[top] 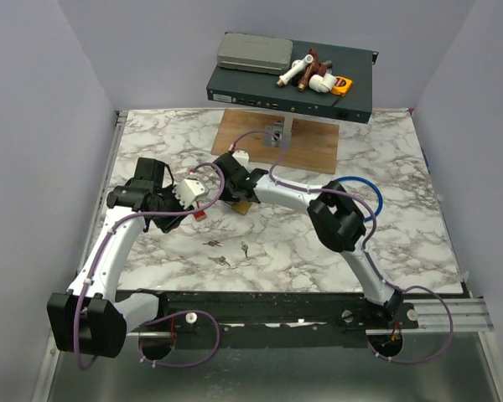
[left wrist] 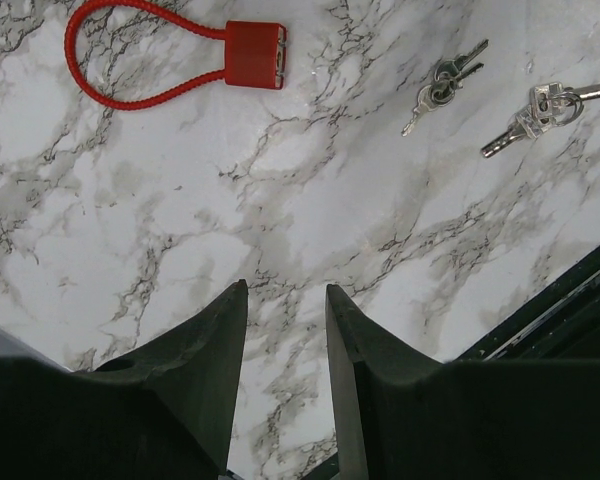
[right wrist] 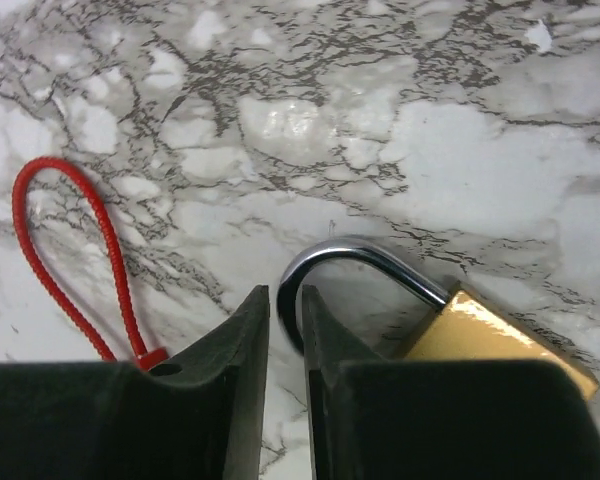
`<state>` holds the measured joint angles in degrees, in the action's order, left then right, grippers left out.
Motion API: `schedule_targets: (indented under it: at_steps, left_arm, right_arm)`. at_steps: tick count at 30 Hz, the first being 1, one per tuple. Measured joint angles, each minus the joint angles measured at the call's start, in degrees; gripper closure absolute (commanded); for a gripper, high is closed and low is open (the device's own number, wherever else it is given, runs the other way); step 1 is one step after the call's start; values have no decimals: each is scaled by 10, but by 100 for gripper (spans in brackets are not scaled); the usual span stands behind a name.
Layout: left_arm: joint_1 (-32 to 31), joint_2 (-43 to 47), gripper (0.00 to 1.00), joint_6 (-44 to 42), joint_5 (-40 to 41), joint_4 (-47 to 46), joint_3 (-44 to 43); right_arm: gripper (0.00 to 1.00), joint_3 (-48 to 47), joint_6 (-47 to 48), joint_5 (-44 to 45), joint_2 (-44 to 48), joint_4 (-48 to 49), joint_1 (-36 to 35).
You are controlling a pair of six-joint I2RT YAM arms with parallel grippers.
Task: Unlock with the key
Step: Move the lock to the center of the board.
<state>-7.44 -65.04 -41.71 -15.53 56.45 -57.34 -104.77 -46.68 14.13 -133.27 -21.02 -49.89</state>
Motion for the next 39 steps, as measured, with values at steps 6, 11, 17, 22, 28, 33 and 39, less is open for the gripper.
schedule_targets:
  at_steps: [6, 11, 17, 22, 28, 33, 39]
  left_arm:
    - [7, 9, 62, 0, -2, 0, 9]
    - [12, 10, 61, 0, -5, 1, 9]
    - [18, 13, 61, -2, -10, 2, 9]
    - [20, 13, 61, -4, -14, 2, 9]
    - [21, 13, 61, -4, -19, 2, 9]
    - [21, 13, 61, -4, -21, 3, 9]
    - [21, 13, 61, -3, -23, 3, 9]
  right_arm:
    - [47, 7, 17, -3, 18, 0, 4]
    - [42, 97, 34, 6, 113, -7, 36]
    - [39, 257, 42, 25, 276, 6, 148]
    - [39, 409, 48, 34, 363, 16, 265]
    - [39, 494, 50, 33, 389, 12, 289]
    - [40, 525, 49, 23, 413, 21, 289]
    - [45, 542, 32, -8, 412, 56, 288]
